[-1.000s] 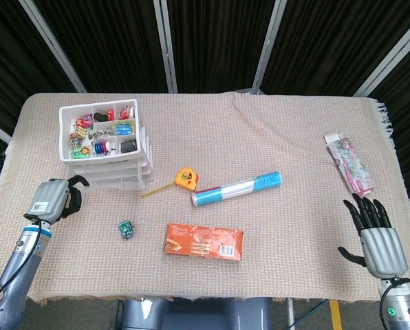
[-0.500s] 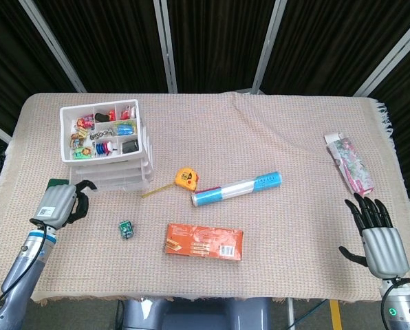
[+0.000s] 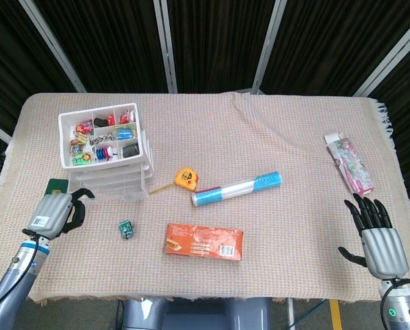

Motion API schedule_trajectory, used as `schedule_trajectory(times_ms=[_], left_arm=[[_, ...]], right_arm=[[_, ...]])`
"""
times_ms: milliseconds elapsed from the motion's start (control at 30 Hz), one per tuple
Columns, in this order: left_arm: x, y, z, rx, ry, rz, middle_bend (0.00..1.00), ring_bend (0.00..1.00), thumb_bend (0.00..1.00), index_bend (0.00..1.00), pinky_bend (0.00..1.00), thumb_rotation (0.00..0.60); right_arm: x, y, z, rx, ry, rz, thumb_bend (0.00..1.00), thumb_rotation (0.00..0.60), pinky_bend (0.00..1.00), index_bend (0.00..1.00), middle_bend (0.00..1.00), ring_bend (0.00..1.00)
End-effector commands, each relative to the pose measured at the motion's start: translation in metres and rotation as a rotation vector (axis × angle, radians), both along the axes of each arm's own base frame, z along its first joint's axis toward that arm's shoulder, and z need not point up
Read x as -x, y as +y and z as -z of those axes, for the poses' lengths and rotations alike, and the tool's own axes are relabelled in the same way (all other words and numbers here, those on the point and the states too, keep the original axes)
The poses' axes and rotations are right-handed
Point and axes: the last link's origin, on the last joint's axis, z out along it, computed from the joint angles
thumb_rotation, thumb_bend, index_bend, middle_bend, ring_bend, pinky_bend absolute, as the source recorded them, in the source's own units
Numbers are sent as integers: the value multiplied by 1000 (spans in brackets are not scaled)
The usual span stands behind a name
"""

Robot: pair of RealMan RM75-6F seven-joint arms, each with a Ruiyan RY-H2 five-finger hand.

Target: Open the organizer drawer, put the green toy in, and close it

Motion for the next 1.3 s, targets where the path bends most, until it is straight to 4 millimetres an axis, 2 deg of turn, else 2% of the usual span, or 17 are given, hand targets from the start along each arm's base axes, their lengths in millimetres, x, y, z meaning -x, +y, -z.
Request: schedule_trajectory(times_ms=[33,267,500,767,833,967,1067,1200,1300], left_arm=[[4,1,1,10,1,-11,809,808,715,391,687,600],[1,4,7,27,-10,-6,809,809,715,389,688,600],[-4,-3,10,40,-16,21,808,808,714,378,687,600],[0,-8,3,5,6,43,804,804,711,259,687,600],[2,-10,1,-4,11,44,802,803,648,223,687,600],[8,-11,-2,-22,15,42,801,803,425,116,687,600],[11,-11,-6,-39,23,50,801,802,309,90,687,600],[9,-12,-12,-75,23,85,801,802,264,87,687,600],[5,-20,-23,-127,13,152,801,802,258,93,687,600]], right_arm=[[0,0,0,-1,0,-1,5,600,19,93,0,0],[0,0,1,-3,2,-1,5,600,19,93,0,0],[0,0,0,-1,3,1,5,600,19,94,0,0],[0,0,0,2,0,-1,6,600,19,93,0,0],[0,0,0,1,1,-2,5,600,19,93,0,0],[-1,1,0,1,0,-4,5,600,19,93,0,0],[-1,1,1,-1,2,-6,4,600,19,93,0,0],[-1,1,1,0,4,-4,4,600,19,93,0,0],[0,0,1,2,6,-2,5,600,19,93,0,0]])
